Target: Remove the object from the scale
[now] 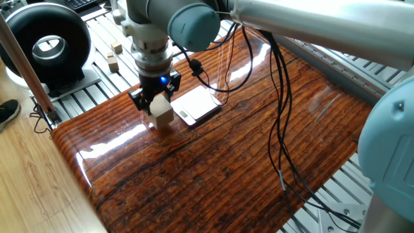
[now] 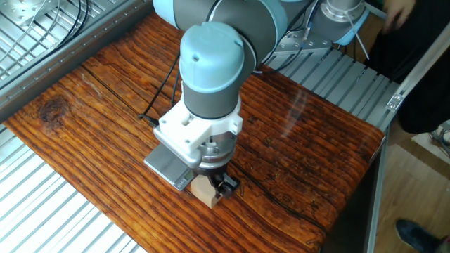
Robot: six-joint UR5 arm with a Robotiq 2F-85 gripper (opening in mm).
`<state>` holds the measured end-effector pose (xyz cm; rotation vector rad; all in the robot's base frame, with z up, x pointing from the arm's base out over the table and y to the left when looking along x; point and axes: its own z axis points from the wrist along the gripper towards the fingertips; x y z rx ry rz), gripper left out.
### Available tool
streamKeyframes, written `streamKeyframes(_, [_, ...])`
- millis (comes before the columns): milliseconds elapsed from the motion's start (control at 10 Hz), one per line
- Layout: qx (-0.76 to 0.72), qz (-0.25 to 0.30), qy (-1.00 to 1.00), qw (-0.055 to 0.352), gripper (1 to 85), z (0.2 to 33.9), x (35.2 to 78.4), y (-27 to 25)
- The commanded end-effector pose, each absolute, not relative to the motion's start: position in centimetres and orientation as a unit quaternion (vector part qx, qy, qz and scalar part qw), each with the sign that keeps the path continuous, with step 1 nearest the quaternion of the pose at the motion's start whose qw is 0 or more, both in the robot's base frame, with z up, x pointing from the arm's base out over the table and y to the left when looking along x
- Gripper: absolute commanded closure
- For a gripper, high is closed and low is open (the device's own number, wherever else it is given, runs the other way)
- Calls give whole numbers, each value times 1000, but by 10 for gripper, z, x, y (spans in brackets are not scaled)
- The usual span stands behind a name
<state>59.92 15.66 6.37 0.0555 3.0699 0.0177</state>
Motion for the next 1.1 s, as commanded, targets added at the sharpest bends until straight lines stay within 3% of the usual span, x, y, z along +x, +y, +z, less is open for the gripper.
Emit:
streamKeyframes(0, [1, 6, 1000, 29, 513, 58, 595, 153])
streamKeyframes(500, [37, 24, 999, 22, 497, 57, 590, 165])
streamKeyframes(1000, [59, 28, 997, 43, 437, 55, 598, 170])
